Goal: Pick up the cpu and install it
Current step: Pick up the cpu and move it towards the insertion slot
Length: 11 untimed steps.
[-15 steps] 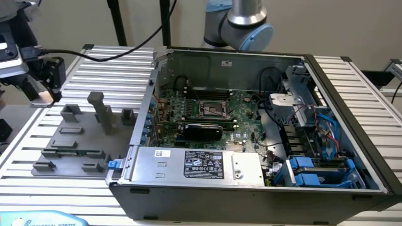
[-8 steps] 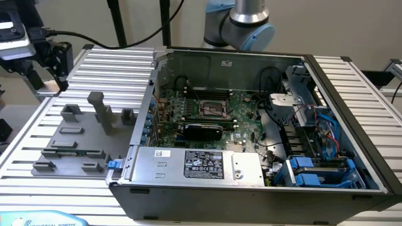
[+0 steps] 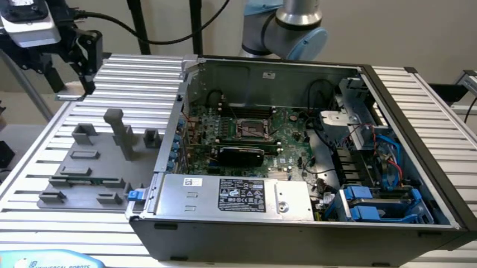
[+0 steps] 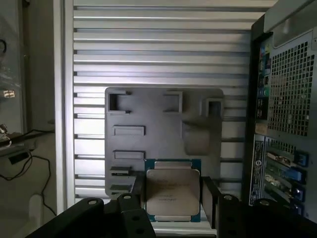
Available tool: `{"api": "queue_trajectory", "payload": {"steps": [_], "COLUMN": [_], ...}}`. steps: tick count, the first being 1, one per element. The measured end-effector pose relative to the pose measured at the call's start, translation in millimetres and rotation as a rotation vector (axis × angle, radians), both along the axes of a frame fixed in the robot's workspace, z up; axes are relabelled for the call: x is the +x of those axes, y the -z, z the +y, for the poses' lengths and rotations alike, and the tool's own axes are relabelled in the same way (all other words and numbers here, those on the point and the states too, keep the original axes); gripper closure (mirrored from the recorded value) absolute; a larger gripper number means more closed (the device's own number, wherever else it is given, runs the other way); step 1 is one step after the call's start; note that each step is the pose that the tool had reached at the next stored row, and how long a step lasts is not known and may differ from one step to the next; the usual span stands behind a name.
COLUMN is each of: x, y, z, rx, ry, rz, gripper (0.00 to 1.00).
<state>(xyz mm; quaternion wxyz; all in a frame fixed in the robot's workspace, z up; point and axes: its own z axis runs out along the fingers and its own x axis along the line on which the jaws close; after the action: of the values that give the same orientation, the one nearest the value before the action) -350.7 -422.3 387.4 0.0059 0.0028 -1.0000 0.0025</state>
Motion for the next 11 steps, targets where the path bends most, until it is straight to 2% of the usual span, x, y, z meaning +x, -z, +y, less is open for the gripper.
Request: {"api": "queue_trajectory", "payload": {"steps": [5,11], "x": [22.9,50.1], "y": [-11.2,-15.2], "z": [0.0,0.0], "rx": [0.0022,0.0101], "ry": [0.0,0.0], "rz": [0.0015,0.0022], "gripper": [0.45,0.45]}}
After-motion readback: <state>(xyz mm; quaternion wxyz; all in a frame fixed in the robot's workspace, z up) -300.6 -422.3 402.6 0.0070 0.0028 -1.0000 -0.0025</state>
